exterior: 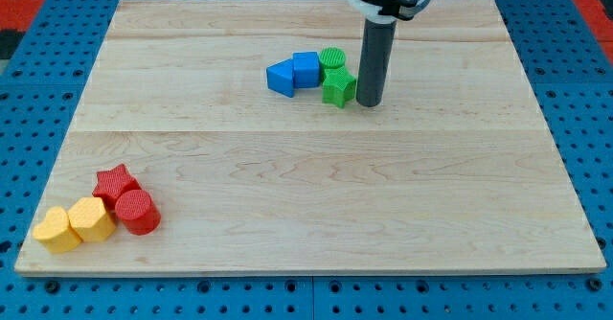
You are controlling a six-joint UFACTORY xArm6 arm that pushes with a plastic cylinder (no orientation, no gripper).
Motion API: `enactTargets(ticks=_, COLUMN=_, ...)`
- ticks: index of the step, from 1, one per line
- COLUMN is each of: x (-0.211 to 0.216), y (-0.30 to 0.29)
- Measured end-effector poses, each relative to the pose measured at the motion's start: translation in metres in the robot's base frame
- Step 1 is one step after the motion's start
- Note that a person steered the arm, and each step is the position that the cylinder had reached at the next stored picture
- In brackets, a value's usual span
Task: Point your arm to top right
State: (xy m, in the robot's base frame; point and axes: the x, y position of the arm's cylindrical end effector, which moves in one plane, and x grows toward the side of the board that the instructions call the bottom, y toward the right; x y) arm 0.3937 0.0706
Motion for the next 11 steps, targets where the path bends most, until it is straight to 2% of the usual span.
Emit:
enactTargets(ticks=3, x=-0.003, y=-0.029)
enactTargets(ticks=4, x=-0.003, y=-0.015)
enactTargets(ticks=5, x=-0.003, y=0.027)
enactTargets(ticks=6, x=-0.013, y=0.064)
enactTargets(ticks=8, x=-0.062, y=0.076)
enactTargets(ticks=11, x=-0.1, y=0.103)
